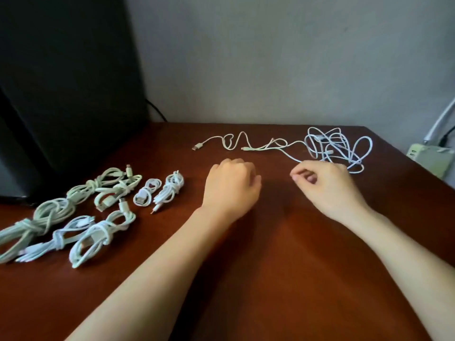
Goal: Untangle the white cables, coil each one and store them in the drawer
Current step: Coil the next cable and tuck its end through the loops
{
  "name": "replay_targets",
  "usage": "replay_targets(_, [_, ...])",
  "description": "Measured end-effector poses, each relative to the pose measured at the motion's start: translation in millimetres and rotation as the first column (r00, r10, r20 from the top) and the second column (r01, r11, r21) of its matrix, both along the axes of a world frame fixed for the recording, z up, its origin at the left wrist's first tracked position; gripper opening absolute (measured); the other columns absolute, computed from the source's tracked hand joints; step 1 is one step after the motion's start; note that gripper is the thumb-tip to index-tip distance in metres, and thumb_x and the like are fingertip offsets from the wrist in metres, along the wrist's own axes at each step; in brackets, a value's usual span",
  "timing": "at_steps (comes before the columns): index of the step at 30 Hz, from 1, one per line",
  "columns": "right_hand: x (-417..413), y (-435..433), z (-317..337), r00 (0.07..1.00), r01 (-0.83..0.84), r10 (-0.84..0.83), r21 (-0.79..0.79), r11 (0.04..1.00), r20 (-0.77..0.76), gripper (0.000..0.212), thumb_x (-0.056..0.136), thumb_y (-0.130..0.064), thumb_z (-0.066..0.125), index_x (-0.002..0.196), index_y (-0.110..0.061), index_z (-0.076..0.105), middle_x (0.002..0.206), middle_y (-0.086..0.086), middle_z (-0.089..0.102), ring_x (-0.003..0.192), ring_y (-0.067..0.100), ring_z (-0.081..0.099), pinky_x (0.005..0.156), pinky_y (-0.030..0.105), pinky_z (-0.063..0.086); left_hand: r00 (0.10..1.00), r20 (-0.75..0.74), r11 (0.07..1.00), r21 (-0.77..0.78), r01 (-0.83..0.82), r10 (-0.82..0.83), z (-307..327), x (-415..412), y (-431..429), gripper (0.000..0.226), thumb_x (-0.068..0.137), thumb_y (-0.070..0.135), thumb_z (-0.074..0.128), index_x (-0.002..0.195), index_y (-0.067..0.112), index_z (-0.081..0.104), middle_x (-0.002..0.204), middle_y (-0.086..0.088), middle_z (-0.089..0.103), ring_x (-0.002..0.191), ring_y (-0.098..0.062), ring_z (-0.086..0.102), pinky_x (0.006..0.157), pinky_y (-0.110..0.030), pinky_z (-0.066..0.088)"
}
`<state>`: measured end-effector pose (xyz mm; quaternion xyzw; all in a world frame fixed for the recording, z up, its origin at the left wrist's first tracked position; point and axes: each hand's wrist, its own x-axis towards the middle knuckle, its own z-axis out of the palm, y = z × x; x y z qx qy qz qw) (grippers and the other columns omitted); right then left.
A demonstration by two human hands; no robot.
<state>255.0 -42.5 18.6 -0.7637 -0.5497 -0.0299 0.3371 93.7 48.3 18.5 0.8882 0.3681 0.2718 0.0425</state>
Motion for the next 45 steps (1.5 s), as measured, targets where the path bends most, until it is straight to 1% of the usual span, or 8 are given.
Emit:
replay_targets(4, [33.7,-1.8,-6.4,0.988,0.144,-0.13,0.218,0.965,-0.078,0.025,0.085,-0.01,0.064,0.108,-0.019,0.065,0.107,0.0,0.065,0.083,0.016,0.06,0.081,0.034,0.051,0.994,0.102,0.999,-0.018,0.044,-0.042,-16.0,20.7,-1.4,0.019,0.093,0.028,0.051,0.094,0.016,0.066,0.096,0.0,0.064,0.095,-0.023,0.056,0.079,-0.033,0.037])
replay_targets(9, [48.9,6.9,-31.2,0.971,0.134,-0.11,0.104,0.985,-0.214,0.064,0.092,-0.023,0.06,0.148,-0.02,0.028,0.153,0.004,0.03,0.132,0.021,0.04,0.106,0.043,0.039,0.985,0.147,0.995,0.004,0.096,-0.095,-28.2,22.9,-6.3,0.014,0.092,0.025,0.055,0.091,0.018,0.067,0.091,0.003,0.064,0.09,-0.02,0.055,0.076,-0.029,0.032])
replay_targets(17, [54.0,21.0,-41.8,0.953,0.063,-0.042,0.059,0.996,-0.3,0.088,0.089,-0.026,0.065,0.152,-0.032,0.004,0.161,-0.001,0.002,0.147,0.022,0.014,0.115,0.05,0.026,0.967,0.192,0.986,0.029,0.162,-0.164,-30.8,20.9,-15.3,0.021,0.085,0.029,0.049,0.081,0.018,0.066,0.08,0.005,0.064,0.08,-0.02,0.055,0.075,-0.031,0.035])
replay_targets(25, [46.7,43.3,-15.4,0.857,0.143,-0.095,0.056,0.988,-0.507,0.048,0.091,-0.025,0.061,0.136,-0.028,0.045,0.116,0.004,0.064,0.11,0.024,0.059,0.098,0.036,0.043,0.938,0.31,0.98,-0.07,0.184,-0.154,-31.3,11.1,-10.8,0.017,0.089,0.025,0.052,0.083,0.018,0.067,0.082,0.005,0.065,0.084,-0.017,0.055,0.079,-0.033,0.041])
replay_targets(28, [28.4,39.3,-10.2,0.893,0.125,-0.041,0.16,0.979,-0.447,0.006,0.092,-0.028,0.059,0.095,-0.023,0.062,0.085,-0.006,0.064,0.09,0.023,0.063,0.089,0.042,0.049,0.834,0.551,0.933,-0.298,0.202,-0.005,-26.5,12.1,-12.0,0.013,0.091,0.016,0.057,0.083,0.02,0.066,0.079,0.01,0.063,0.079,-0.006,0.057,0.074,-0.018,0.041])
replay_targets(36, [-20.5,7.0,5.0,0.985,-0.171,0.158,0.28,0.945,0.066,0.022,0.095,-0.026,0.039,0.08,-0.022,0.054,0.087,-0.003,0.054,0.081,0.007,0.049,0.075,0.019,0.037,0.521,0.775,0.636,-0.61,0.473,0.356,-13.3,13.3,-10.1,0.019,0.099,0.023,0.048,0.093,0.018,0.066,0.097,-0.001,0.07,0.081,-0.015,0.067,0.083,-0.032,0.053])
replay_targets(41, [-35.8,-2.9,6.3,0.9,-0.299,0.294,-0.036,0.954,0.32,0.026,0.099,-0.024,0.035,0.091,-0.01,0.055,0.089,-0.004,0.048,0.087,0.014,0.048,0.073,0.026,0.036,0.534,0.828,0.446,-0.549,0.706,0.174,-10.9,12.1,-12.9,0.035,0.08,0.047,0.065,0.105,0.022,0.066,0.105,0.004,0.07,0.099,-0.018,0.065,0.085,-0.029,0.052])
replay_targets(45, [-41.3,-6.8,5.5,0.879,-0.32,0.393,-0.275,0.906,0.27,0.026,0.1,-0.017,0.035,0.122,-0.016,0.049,0.116,-0.006,0.049,0.11,0.017,0.05,0.084,0.025,0.04,0.71,0.685,0.53,-0.545,0.65,-0.165,-17.0,12.0,-12.2,0.056,0.078,0.048,0.06,0.131,0.03,0.055,0.128,0.017,0.06,0.117,0.006,0.053,0.1,-0.016,0.043])
